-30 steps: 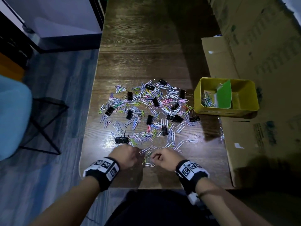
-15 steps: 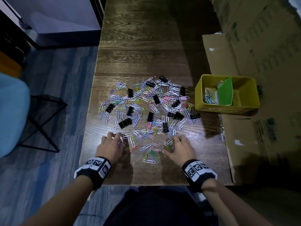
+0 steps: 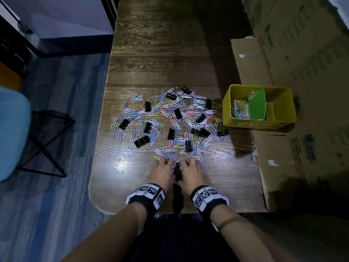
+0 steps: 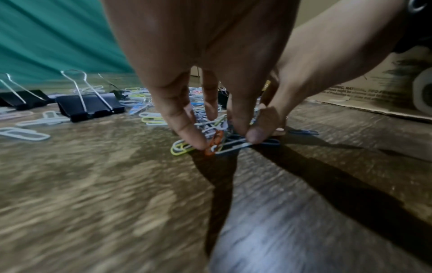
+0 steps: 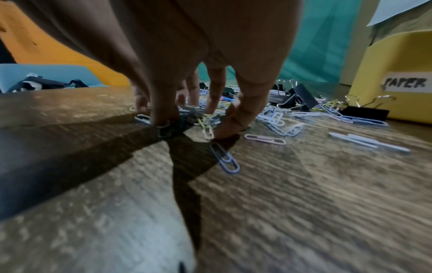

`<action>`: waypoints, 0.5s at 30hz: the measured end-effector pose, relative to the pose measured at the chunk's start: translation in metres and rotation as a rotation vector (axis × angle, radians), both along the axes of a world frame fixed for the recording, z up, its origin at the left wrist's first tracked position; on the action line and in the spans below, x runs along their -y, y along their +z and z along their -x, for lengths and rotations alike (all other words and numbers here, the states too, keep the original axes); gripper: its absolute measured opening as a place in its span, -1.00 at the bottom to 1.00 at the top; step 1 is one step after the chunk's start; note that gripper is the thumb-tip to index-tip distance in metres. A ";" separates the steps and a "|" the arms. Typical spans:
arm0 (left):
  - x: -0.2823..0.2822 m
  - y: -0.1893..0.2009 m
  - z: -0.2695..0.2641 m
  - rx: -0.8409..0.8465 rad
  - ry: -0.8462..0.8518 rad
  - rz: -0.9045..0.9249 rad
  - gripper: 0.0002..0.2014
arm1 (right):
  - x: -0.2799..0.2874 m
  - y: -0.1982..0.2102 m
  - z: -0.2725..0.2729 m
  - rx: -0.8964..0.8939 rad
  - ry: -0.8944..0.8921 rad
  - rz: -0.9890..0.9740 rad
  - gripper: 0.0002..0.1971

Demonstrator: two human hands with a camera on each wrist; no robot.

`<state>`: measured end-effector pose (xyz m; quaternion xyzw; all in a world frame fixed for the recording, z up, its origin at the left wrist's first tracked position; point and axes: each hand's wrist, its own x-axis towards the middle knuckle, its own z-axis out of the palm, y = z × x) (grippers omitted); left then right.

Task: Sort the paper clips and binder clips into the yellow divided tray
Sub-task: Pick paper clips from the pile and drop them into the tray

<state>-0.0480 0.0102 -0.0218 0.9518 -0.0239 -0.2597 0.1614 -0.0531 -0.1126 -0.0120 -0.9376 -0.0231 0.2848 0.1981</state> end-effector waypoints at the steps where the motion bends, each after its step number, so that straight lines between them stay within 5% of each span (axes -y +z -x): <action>1: 0.002 -0.002 -0.001 0.012 0.012 0.038 -0.59 | 0.000 0.000 -0.002 0.006 0.008 -0.023 -0.45; 11: -0.005 -0.005 -0.014 0.064 -0.065 0.086 -0.75 | 0.013 -0.008 -0.010 0.049 0.043 -0.128 -0.61; 15: -0.015 -0.001 -0.021 0.050 -0.016 0.162 -0.71 | 0.021 -0.013 -0.016 0.029 -0.104 -0.226 -0.74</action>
